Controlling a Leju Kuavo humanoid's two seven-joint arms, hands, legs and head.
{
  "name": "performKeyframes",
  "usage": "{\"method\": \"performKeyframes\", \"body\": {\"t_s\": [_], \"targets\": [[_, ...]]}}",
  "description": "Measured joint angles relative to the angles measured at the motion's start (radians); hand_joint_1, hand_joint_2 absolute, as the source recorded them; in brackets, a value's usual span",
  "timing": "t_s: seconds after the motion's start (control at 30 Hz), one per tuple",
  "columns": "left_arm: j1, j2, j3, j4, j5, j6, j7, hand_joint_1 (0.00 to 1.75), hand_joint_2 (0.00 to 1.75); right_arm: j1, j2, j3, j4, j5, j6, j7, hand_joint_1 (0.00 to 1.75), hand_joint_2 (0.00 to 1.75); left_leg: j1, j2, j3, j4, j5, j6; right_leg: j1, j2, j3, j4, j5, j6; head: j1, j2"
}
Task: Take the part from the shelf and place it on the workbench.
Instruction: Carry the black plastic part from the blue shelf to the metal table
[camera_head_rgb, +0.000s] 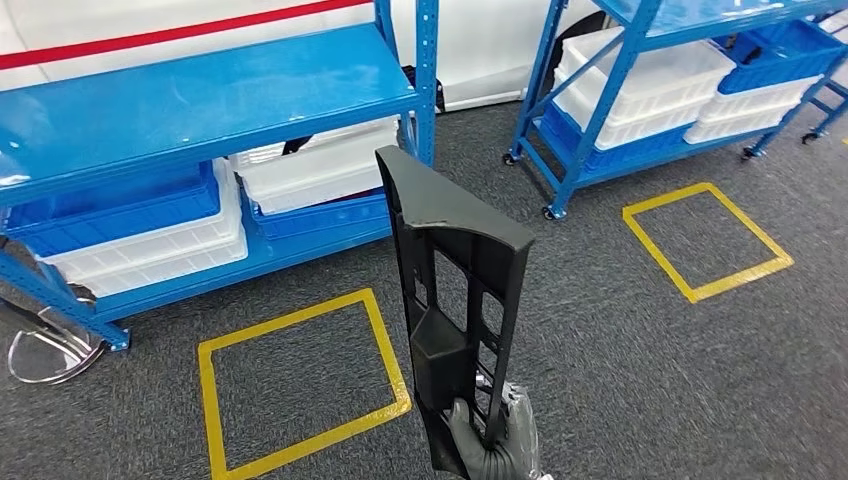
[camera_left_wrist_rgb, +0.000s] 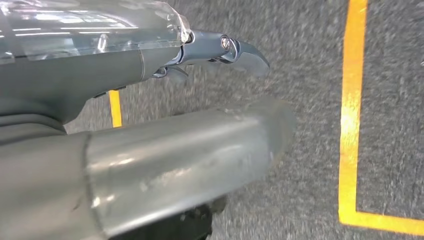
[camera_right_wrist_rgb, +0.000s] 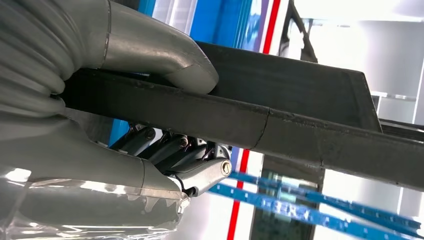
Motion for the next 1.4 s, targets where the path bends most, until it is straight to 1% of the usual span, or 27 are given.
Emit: {"method": "performKeyframes", "body": {"t_s": [0.07, 0.1, 0.13, 0.2, 0.27, 0.33, 0.4, 0.47, 0.53, 0.57, 0.6, 0.63, 0.7, 0.77, 0.83, 0.87, 0.93, 1.0, 1.03, 1.07, 1.1, 1.13, 1.2, 1.27, 1.33, 1.37, 1.4], "targets": [[0.001, 0.005, 0.008, 0.0, 0.003, -0.003, -0.001, 0.0, 0.0, -0.017, 0.007, 0.0, 0.026, 0.0, 0.002, 0.0, 1.75, 1.75, -0.002, 0.032, -0.003, 0.001, 0.0, 0.0, -0.001, -0.004, -0.02, 0.064, -0.018, 0.002, 0.0, 0.0], [0.001, 0.006, 0.012, 0.0, 0.003, -0.005, -0.002, 0.0, 0.0, -0.024, 0.01, 0.0, 0.038, 0.0, 0.003, 0.0, 1.75, 1.75, -0.003, 0.048, -0.003, 0.001, -0.001, -0.001, -0.001, -0.007, -0.001, 0.039, 0.001, 0.0, 0.0, 0.0], [0.0, 0.007, 0.014, 0.0, 0.003, -0.009, -0.004, 0.0, 0.0, -0.03, 0.013, 0.0, 0.047, 0.001, 0.003, 0.0, 1.75, 1.75, -0.004, 0.061, -0.001, 0.001, -0.002, -0.002, 0.001, -0.018, 0.037, -0.021, 0.031, -0.004, 0.0, 0.0], [-0.001, 0.007, 0.016, 0.0, 0.002, -0.015, -0.008, 0.0, 0.0, -0.044, 0.02, 0.0, 0.059, 0.004, 0.003, 0.0, 1.75, 1.75, -0.009, 0.083, 0.003, 0.003, -0.006, -0.009, 0.012, -0.065, 0.115, -0.154, 0.072, -0.02, 0.0, 0.0], [-0.003, 0.007, 0.018, 0.0, 0.0, -0.018, -0.01, 0.0, 0.0, -0.053, 0.025, 0.0, 0.067, 0.008, 0.002, 0.0, 1.75, 1.75, -0.012, 0.101, 0.006, 0.004, -0.009, -0.02, 0.023, -0.089, 0.139, -0.204, 0.075, -0.033, -0.001, 0.0], [-0.008, 0.008, 0.019, 0.0, 0.0, -0.018, -0.01, 0.0, 0.0, -0.056, 0.029, -0.001, 0.074, 0.009, 0.001, -0.001, 1.75, 1.75, -0.013, 0.114, 0.009, 0.004, -0.014, -0.03, 0.023, -0.067, 0.136, -0.208, 0.079, -0.043, -0.002, 0.0], [-0.01, 0.01, 0.02, 0.0, -0.002, -0.019, -0.01, 0.0, 0.0, -0.058, 0.031, -0.002, 0.077, 0.011, -0.001, -0.001, 1.75, 1.75, -0.009, 0.078, 0.001, 0.032, -0.04, -0.04, 0.016, -0.045, 0.137, -0.217, 0.086, -0.054, -0.003, 0.0], [-0.007, 0.012, 0.02, 0.0, -0.003, -0.02, -0.009, 0.0, 0.0, -0.061, 0.034, -0.002, 0.08, 0.013, -0.002, -0.001, 1.75, 1.75, -0.006, 0.021, -0.043, 0.139, -0.101, -0.048, 0.011, -0.021, 0.137, -0.22, 0.09, -0.061, -0.007, 0.0], [-0.002, 0.014, 0.021, 0.0, -0.003, -0.02, -0.007, 0.0, 0.0, -0.062, 0.035, -0.003, 0.084, 0.015, -0.003, -0.001, 1.75, 1.75, -0.005, 0.004, -0.103, 0.265, -0.149, -0.053, 0.011, 0.008, 0.135, -0.218, 0.091, -0.064, -0.009, 0.0], [0.0, 0.015, 0.022, 0.0, -0.004, -0.02, -0.007, 0.0, 0.0, -0.061, 0.035, -0.004, 0.085, 0.015, -0.003, -0.001, 1.75, 1.75, -0.005, 0.002, -0.116, 0.288, -0.145, -0.054, 0.011, 0.024, 0.135, -0.216, 0.091, -0.064, -0.009, 0.0], [0.0, 0.016, 0.022, 0.0, -0.004, -0.02, -0.006, 0.0, 0.0, -0.061, 0.035, -0.005, 0.086, 0.016, -0.004, -0.001, 1.75, 1.75, -0.004, 0.001, -0.112, 0.271, -0.121, -0.054, 0.01, 0.04, 0.135, -0.213, 0.09, -0.063, -0.009, 0.0], [0.0, 0.016, 0.022, 0.0, -0.004, -0.02, -0.006, 0.0, 0.0, -0.06, 0.035, -0.006, 0.086, 0.016, -0.005, -0.001, 1.75, 1.75, -0.003, -0.006, -0.091, 0.218, -0.082, -0.054, 0.01, 0.055, 0.135, -0.209, 0.089, -0.061, -0.009, 0.0], [0.001, 0.018, 0.022, 0.0, -0.007, -0.019, -0.003, 0.0, 0.0, -0.059, 0.036, -0.008, 0.086, 0.016, -0.007, -0.001, 1.75, 1.75, 0.003, -0.051, -0.037, 0.088, -0.02, -0.051, 0.009, 0.084, 0.132, -0.2, 0.087, -0.054, -0.009, 0.0], [0.0, 0.019, 0.022, 0.0, -0.012, -0.018, 0.002, 0.0, 0.0, -0.056, 0.036, -0.01, 0.084, 0.017, -0.008, -0.001, 1.75, 1.75, 0.004, -0.086, -0.012, 0.028, -0.01, -0.043, 0.008, 0.108, 0.121, -0.194, 0.09, -0.042, -0.009, 0.0], [-0.002, 0.019, 0.022, 0.0, -0.018, -0.018, 0.005, 0.0, 0.0, -0.047, 0.036, -0.015, 0.081, 0.017, -0.012, -0.001, 1.75, 1.75, 0.003, -0.072, -0.012, 0.02, -0.01, -0.03, 0.006, 0.129, 0.11, -0.195, 0.097, -0.027, -0.009, 0.0], [-0.004, 0.019, 0.022, 0.0, -0.021, -0.018, 0.006, 0.0, 0.0, -0.04, 0.035, -0.019, 0.077, 0.017, -0.018, -0.001, 1.75, 1.75, 0.004, -0.06, -0.011, 0.015, -0.006, -0.023, 0.006, 0.121, 0.106, -0.191, 0.094, -0.021, -0.008, 0.0], [-0.003, 0.017, 0.022, 0.0, -0.025, -0.018, 0.006, 0.0, 0.0, -0.026, 0.031, -0.023, 0.066, 0.015, -0.033, -0.001, 1.75, 1.75, 0.007, -0.032, -0.009, 0.006, 0.0, -0.007, 0.01, 0.069, 0.078, -0.134, 0.057, -0.014, -0.001, 0.0], [0.001, 0.018, 0.022, 0.0, -0.03, -0.018, 0.003, 0.0, 0.0, -0.015, 0.025, -0.024, 0.057, 0.008, -0.049, -0.001, 1.75, 1.75, 0.002, -0.002, -0.01, 0.004, 0.001, 0.0, 0.009, 0.015, 0.018, -0.009, -0.008, -0.009, 0.006, 0.0], [0.003, 0.019, 0.022, 0.0, -0.033, -0.018, 0.003, 0.0, 0.0, -0.009, 0.022, -0.024, 0.054, 0.003, -0.055, -0.001, 1.75, 1.75, 0.0, 0.014, -0.01, 0.004, 0.0, 0.001, 0.006, 0.006, -0.01, 0.048, -0.029, -0.006, 0.007, 0.0], [0.004, 0.019, 0.022, 0.0, -0.035, -0.018, 0.002, 0.0, 0.0, -0.002, 0.019, -0.024, 0.051, -0.001, -0.06, -0.001, 1.75, 1.75, -0.001, 0.029, -0.01, 0.005, -0.001, 0.002, 0.004, 0.002, -0.024, 0.079, -0.034, -0.005, 0.007, 0.0], [0.003, 0.019, 0.022, 0.0, -0.036, -0.018, 0.002, 0.0, 0.0, 0.005, 0.016, -0.024, 0.049, -0.003, -0.065, -0.001, 1.75, 1.75, -0.001, 0.044, -0.009, 0.005, -0.003, 0.001, 0.003, -0.002, -0.018, 0.071, -0.019, -0.004, 0.007, 0.0], [0.003, 0.019, 0.022, 0.0, -0.037, -0.018, 0.002, 0.0, 0.0, 0.01, 0.013, -0.024, 0.046, -0.004, -0.069, -0.001, 1.75, 1.75, -0.001, 0.057, -0.008, 0.006, -0.005, -0.001, 0.002, -0.01, 0.008, 0.025, 0.01, -0.005, 0.007, 0.0], [0.002, 0.019, 0.022, 0.0, -0.041, -0.017, 0.002, 0.0, 0.0, 0.018, 0.01, -0.024, 0.037, -0.005, -0.076, -0.001, 1.75, 1.75, -0.004, 0.079, -0.002, 0.007, -0.011, -0.009, 0.008, -0.053, 0.086, -0.114, 0.064, -0.014, 0.007, 0.0], [0.001, 0.019, 0.022, 0.0, -0.048, -0.016, 0.002, 0.0, 0.0, 0.027, 0.007, -0.023, 0.022, -0.007, -0.084, -0.001, 1.75, 1.75, -0.008, 0.098, 0.004, 0.009, -0.016, -0.019, 0.018, -0.082, 0.126, -0.192, 0.08, -0.026, 0.005, 0.0], [-0.001, 0.018, 0.021, 0.0, -0.055, -0.014, 0.003, 0.0, 0.0, 0.042, 0.002, -0.023, 0.003, -0.013, -0.092, -0.001, 1.75, 1.75, -0.01, 0.117, 0.009, 0.007, -0.019, -0.029, 0.022, -0.066, 0.124, -0.2, 0.079, -0.037, 0.002, 0.0], [-0.003, 0.018, 0.021, 0.0, -0.057, -0.013, 0.003, 0.0, 0.0, 0.052, -0.001, -0.024, -0.007, -0.017, -0.095, -0.001, 1.75, 1.75, -0.008, 0.114, 0.011, 0.009, -0.024, -0.035, 0.02, -0.055, 0.125, -0.203, 0.081, -0.042, 0.001, 0.0], [-0.003, 0.017, 0.02, 0.0, -0.059, -0.013, 0.003, 0.0, 0.0, 0.061, -0.003, -0.024, -0.017, -0.02, -0.098, -0.001, 1.75, 1.75, -0.007, 0.095, 0.008, 0.023, -0.038, -0.04, 0.017, -0.044, 0.125, -0.207, 0.084, -0.049, 0.0, 0.0]]}}
